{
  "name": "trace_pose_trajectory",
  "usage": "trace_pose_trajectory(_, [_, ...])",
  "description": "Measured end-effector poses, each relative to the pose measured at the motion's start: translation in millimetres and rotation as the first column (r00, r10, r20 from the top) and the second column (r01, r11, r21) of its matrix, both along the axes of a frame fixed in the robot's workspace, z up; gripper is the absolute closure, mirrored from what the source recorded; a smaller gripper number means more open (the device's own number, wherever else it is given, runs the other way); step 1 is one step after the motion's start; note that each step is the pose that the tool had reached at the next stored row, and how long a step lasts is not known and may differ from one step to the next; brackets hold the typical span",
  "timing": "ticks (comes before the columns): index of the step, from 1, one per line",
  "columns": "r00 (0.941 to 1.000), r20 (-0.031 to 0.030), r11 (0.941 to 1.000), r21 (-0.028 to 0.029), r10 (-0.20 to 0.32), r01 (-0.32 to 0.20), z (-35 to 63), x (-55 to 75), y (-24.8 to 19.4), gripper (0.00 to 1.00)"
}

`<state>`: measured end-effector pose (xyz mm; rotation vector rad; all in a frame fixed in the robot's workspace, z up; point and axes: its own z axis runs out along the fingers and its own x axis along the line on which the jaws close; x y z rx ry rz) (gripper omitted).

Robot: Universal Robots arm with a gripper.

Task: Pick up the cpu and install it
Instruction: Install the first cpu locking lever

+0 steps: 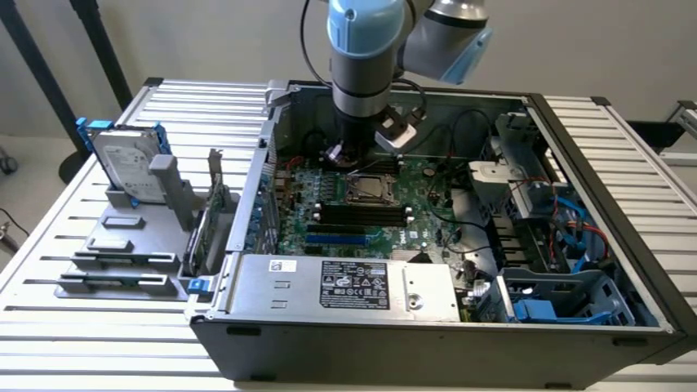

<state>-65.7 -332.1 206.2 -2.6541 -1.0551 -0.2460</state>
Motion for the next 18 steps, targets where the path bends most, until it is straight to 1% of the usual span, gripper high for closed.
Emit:
trace_pose_trajectory(8, [1.0000,-0.0001,1.0000,-0.0016,0.003,-0.003,-3.7,3.1,0.0,0.89])
trace_pose_trajectory(18, [1.0000,-0.0001,1.0000,-0.0035,0.006,-0.006,-6.9,11.5,0.0,0.89])
